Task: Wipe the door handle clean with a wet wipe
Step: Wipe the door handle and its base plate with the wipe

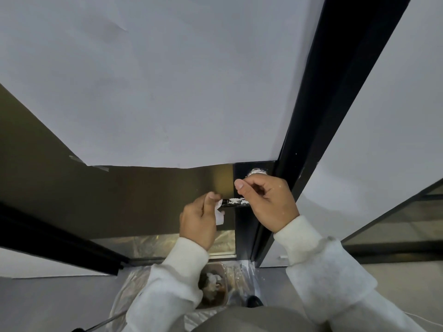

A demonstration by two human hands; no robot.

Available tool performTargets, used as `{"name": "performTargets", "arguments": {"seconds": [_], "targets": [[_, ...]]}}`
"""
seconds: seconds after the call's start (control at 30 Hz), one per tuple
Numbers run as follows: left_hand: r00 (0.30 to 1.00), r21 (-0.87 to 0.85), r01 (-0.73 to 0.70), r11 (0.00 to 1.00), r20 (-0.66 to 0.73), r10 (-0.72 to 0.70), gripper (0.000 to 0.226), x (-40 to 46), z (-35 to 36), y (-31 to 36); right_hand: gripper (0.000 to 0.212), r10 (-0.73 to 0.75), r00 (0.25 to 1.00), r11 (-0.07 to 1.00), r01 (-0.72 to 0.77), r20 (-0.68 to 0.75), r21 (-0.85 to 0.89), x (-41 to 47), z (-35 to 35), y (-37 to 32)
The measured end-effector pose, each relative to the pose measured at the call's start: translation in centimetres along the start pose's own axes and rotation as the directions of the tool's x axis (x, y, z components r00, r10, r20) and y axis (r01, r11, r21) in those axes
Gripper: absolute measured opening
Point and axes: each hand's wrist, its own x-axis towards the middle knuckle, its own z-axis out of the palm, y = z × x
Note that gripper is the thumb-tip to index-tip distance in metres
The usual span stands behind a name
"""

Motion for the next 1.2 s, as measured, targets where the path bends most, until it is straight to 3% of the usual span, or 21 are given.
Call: {"name": "performTargets", "arguments": {"seconds": [0.07, 0.2, 0.37, 0.5, 0.6, 0.7, 0.77, 0.83, 0.9, 0.97, 1.03, 1.1, 1.2], "targets": [[0.996, -0.123, 0.091, 0.988, -0.005, -0.092, 0.016, 0.9, 0.0, 0.2, 0.025, 0.002, 1.0, 1.0, -0.002, -0.003, 0.002, -0.1, 0.2, -0.2], [0.981, -0.234, 0.189, 0.954, 0.097, -0.17, 0.014, 1.7, -0.8, 0.0, 0.026, -0.008, 1.0, 1.0, 0.008, -0.026, 0.013, -0.1, 0.3, -0.4], [0.951, 0.02, 0.097, 0.995, 0.293, -0.098, 0.005, 3.2, -2.4, -0.3, 0.027, -0.001, 0.999, 1.0, 0.001, -0.045, 0.001, 0.2, 0.2, -0.4], [0.926, 0.254, -0.13, 0.958, 0.377, 0.026, 0.005, 4.3, -2.8, -0.3, 0.027, 0.003, 0.999, 1.0, -0.003, -0.043, -0.005, 0.7, 0.5, -0.3], [0.883, 0.408, -0.429, 0.806, 0.377, 0.279, 0.019, 4.1, -2.5, -1.0, 0.026, 0.001, 0.999, 1.0, -0.001, -0.046, -0.014, 0.9, 0.7, -0.2], [0.656, 0.456, -0.742, 0.491, 0.343, 0.672, 0.031, 3.9, -1.7, -2.6, 0.027, -0.007, 0.999, 1.0, 0.007, -0.033, -0.003, 1.2, 1.0, -0.1], [0.534, 0.473, -0.807, 0.354, 0.329, 0.779, 0.026, 4.2, -1.5, -3.3, 0.027, -0.01, 1.0, 1.0, 0.01, -0.025, -0.005, 1.3, 1.1, -0.1], [0.499, 0.484, -0.819, 0.307, 0.337, 0.799, 0.023, 4.5, -1.4, -3.5, 0.026, -0.013, 1.0, 1.0, 0.013, -0.021, -0.008, 1.4, 1.1, 0.0], [0.551, 0.463, -0.804, 0.373, 0.344, 0.76, 0.027, 4.4, -1.6, -3.3, 0.026, -0.022, 1.0, 1.0, 0.022, -0.016, -0.01, 1.6, 0.9, 0.1], [0.714, 0.374, -0.699, 0.609, 0.339, 0.612, 0.033, 3.9, -2.0, -2.2, 0.025, -0.04, 0.999, 0.999, 0.039, -0.021, -0.022, 1.7, 0.7, 0.0], [0.843, 0.291, -0.504, 0.813, 0.37, 0.391, 0.036, 3.9, -2.2, -1.2, 0.025, -0.068, 0.997, 0.997, 0.067, -0.028, -0.037, 1.8, 0.4, -0.1], [0.89, 0.223, -0.287, 0.932, 0.422, 0.172, 0.043, 4.3, -2.2, 0.0, 0.025, -0.112, 0.993, 0.993, 0.11, -0.027, -0.049, 2.0, 0.2, -0.3], [0.886, 0.189, -0.067, 0.98, 0.462, -0.028, 0.043, 4.8, -2.1, 1.1, 0.026, -0.165, 0.986, 0.985, 0.164, -0.013, -0.047, 2.3, -0.1, -0.4]]}}
